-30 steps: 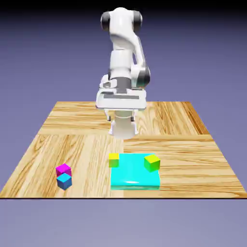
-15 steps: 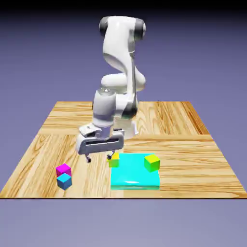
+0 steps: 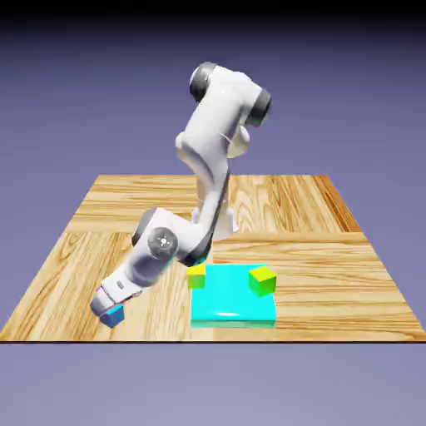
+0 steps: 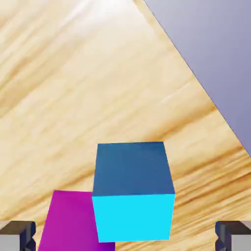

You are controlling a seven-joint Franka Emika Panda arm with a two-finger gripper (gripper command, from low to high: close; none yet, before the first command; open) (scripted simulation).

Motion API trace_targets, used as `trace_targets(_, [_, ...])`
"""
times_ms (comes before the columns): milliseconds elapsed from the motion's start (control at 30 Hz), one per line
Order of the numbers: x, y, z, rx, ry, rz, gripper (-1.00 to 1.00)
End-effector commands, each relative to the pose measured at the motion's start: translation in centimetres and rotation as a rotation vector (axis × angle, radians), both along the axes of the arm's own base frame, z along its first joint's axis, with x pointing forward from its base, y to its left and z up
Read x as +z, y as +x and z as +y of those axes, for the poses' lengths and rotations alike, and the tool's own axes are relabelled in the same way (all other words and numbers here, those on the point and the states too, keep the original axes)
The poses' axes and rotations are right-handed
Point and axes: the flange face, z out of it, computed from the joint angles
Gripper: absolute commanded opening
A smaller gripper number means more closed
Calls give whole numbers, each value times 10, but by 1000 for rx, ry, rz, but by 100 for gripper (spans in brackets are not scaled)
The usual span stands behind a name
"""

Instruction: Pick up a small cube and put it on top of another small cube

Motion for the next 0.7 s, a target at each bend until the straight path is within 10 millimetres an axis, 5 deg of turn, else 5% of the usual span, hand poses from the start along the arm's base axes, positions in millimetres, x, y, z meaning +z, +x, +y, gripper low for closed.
trace_targets(0, [-17,-5,-7,1,-1,0,0])
trace_targets(100, [-59,-19,-25,0,0,0,0])
trace_targets(133, [-59,-19,-25,0,0,0,-100])
trace_targets(167, [-59,-19,-25,0,0,0,-100])
trace_targets(267, [-6,-2,-3,0,-1,0,-100])
trace_targets(500, [54,-55,-29,-186,0,0,-100])
trace_targets(533, [54,-55,-29,-186,0,0,-100])
trace_targets(667, [-5,-78,-50,-186,0,0,-100])
